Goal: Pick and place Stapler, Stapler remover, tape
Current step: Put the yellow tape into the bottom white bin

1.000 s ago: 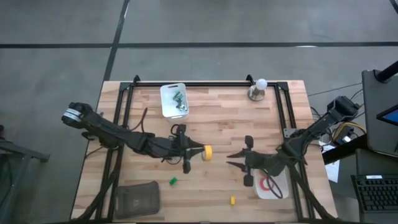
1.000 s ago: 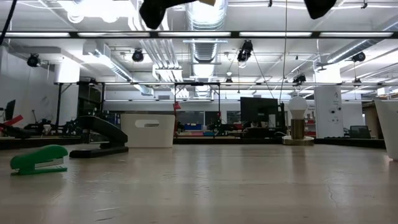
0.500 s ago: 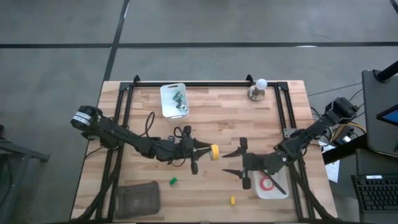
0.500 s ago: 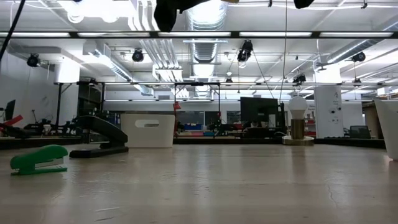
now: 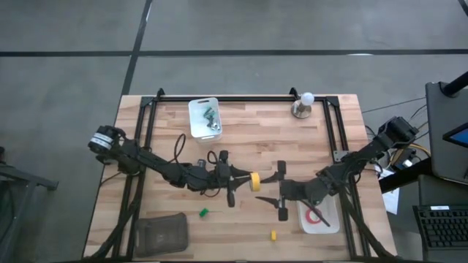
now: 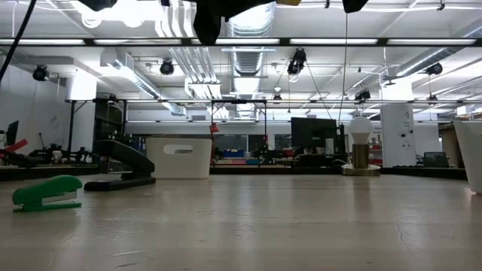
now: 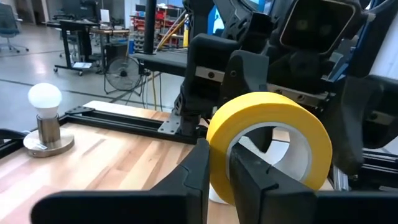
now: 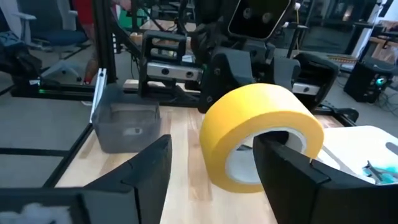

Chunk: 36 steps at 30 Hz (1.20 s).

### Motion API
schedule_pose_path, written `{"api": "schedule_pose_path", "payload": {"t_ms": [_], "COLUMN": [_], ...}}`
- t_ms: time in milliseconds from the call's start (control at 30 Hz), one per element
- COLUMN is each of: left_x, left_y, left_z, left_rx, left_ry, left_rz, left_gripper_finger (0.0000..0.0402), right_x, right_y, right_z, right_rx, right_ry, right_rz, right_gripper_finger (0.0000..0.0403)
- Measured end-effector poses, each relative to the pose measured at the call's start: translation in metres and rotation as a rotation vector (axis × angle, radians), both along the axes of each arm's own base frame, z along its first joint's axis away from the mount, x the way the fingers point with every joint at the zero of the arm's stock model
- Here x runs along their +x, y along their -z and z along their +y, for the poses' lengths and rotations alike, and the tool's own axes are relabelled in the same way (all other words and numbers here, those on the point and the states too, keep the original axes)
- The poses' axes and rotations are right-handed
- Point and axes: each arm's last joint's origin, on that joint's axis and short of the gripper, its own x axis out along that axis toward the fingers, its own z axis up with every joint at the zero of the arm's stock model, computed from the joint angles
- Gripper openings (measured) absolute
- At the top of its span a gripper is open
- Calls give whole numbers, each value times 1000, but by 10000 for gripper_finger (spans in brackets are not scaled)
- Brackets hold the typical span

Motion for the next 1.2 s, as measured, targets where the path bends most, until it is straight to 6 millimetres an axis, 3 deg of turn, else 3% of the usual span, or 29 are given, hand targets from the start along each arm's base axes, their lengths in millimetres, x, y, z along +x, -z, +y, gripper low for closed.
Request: {"api": "schedule_pose_path", "payload": {"t_ms": [267,767,1000,1200], "left_x": [0,0,0,0], "left_y": [-1,0,0,3], "left_z": [0,0,0,0], "left_rx": [-10,-15,4,6], "left_ry": [0,-3,1,2], "left_rz": [-8,-6,-3,31], "left_gripper_finger": [55,70,111,136], "right_x": [0,3,-9,-43], "right_y": [-1,2,-3,-4], "right_z": [0,-5,-12,-17], "right_rx": [-24,-48,-4,208], "right_ry": [-4,6,25,-55], "right_rz": [-8,16,86,319], "right_gripper_finger": [173,42,41,43]}}
